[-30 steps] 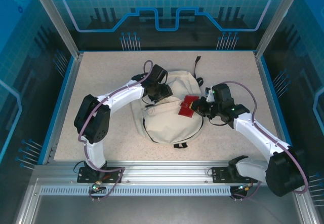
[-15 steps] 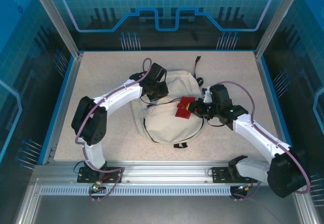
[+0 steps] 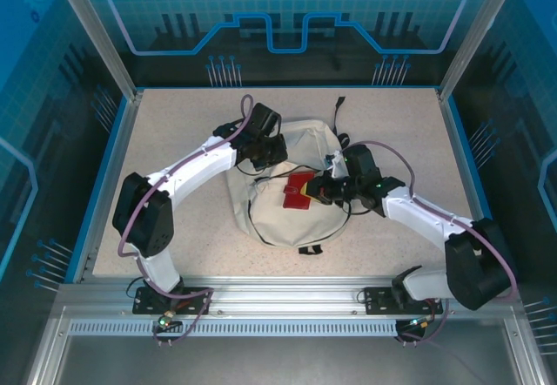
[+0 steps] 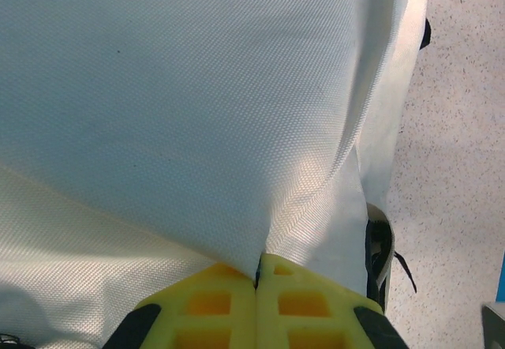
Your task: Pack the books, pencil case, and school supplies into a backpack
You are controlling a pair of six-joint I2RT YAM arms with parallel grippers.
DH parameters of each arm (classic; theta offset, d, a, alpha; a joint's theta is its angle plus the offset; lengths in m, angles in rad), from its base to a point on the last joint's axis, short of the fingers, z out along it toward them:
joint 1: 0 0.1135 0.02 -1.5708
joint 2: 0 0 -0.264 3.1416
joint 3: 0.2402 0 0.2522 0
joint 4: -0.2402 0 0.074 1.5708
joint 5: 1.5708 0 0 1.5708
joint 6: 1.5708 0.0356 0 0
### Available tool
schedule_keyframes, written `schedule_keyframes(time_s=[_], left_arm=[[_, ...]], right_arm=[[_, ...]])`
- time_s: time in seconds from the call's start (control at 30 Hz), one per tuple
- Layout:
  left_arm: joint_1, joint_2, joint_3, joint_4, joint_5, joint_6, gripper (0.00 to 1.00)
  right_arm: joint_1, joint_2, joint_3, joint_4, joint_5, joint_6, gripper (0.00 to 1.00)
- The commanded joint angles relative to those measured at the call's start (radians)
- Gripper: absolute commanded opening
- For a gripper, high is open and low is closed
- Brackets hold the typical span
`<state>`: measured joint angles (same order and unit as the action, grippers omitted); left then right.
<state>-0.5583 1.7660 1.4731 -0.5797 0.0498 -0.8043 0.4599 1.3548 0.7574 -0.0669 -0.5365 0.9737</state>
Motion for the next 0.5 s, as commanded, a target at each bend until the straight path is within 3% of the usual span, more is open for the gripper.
schedule_keyframes(time_s=[0.0,0.23,0.47], left_arm=[[0.002,-0.06,0.029,0.021,0.05,0.036,0.0],[0.003,-0.056,0.018,0.023,0.074,0.038,0.0],[0.005,-0.039,0.014,0.032,0.094,0.031,0.0]], right_arm=[[-0.033,0.045,0.031,0.089,-0.029,0.067,0.05],[-0.08,0.076,0.01,0.185,0.076,0.189,0.05],[-0.059,0.157,-0.004,0.398,0.199,0.35,0.05]])
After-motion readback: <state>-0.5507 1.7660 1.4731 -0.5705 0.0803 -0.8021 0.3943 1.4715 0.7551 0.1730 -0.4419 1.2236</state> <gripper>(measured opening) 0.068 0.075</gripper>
